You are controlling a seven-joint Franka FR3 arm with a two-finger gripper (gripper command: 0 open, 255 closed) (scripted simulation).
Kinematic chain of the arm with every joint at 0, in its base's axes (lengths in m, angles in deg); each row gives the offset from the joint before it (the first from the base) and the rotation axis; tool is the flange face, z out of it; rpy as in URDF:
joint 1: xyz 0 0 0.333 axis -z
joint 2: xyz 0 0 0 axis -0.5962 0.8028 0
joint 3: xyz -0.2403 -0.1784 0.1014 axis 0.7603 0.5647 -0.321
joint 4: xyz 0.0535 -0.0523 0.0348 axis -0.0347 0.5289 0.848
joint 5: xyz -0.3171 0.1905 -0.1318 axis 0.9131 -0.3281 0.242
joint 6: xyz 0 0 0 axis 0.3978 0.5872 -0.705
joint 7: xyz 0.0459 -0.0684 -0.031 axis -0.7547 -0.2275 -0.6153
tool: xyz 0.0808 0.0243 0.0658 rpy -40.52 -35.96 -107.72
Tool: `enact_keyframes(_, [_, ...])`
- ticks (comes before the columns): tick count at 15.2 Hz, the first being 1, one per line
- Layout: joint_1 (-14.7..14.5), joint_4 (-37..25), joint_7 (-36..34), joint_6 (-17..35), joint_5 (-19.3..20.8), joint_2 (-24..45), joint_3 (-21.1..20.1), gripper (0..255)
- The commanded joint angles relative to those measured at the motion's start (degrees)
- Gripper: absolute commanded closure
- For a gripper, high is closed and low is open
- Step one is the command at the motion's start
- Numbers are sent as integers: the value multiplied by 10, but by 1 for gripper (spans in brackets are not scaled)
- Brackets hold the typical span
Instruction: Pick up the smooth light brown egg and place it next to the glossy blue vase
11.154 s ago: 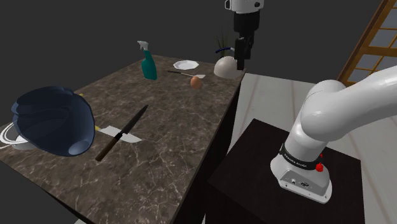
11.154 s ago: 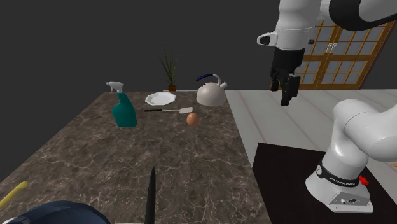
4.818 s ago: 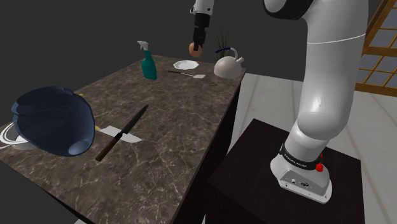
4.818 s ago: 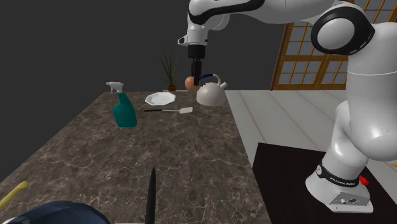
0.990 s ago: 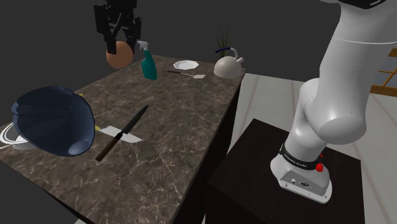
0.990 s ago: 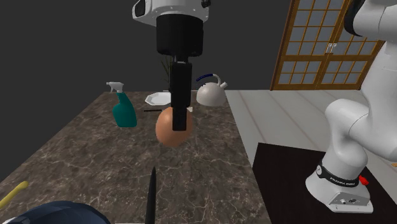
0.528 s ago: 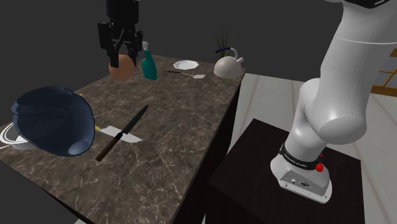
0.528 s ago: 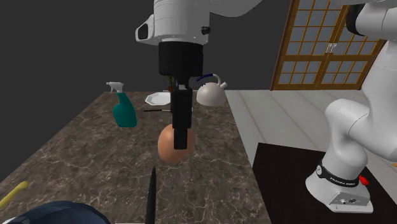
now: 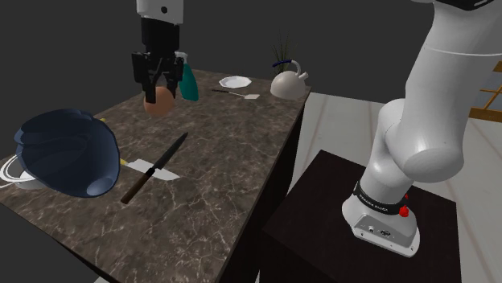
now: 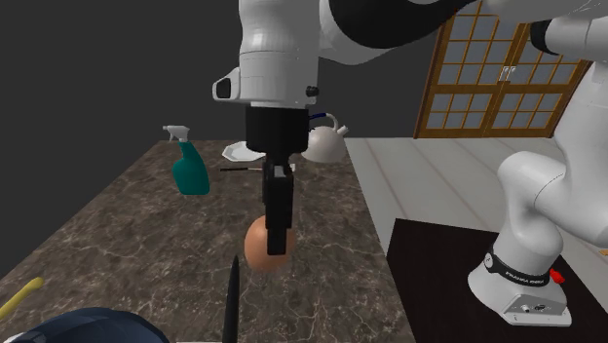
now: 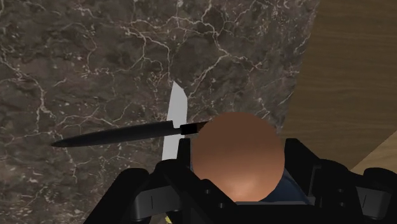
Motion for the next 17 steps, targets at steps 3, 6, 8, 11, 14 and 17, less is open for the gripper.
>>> enact_keyframes(3, [-1, 31, 8, 30, -3, -1, -1, 255])
enact_keyframes(6, [-2, 51, 14, 51, -5, 1, -2, 255])
enact_keyframes(8, [-2, 64, 18, 66, -7, 3, -2, 255])
enact_keyframes(11, [-3, 82, 24, 87, -10, 7, -3, 255])
enact_keyframes(14, [-3, 99, 31, 108, -14, 11, -3, 255])
enact_keyframes(17, [-4, 115, 38, 129, -17, 17, -4, 255])
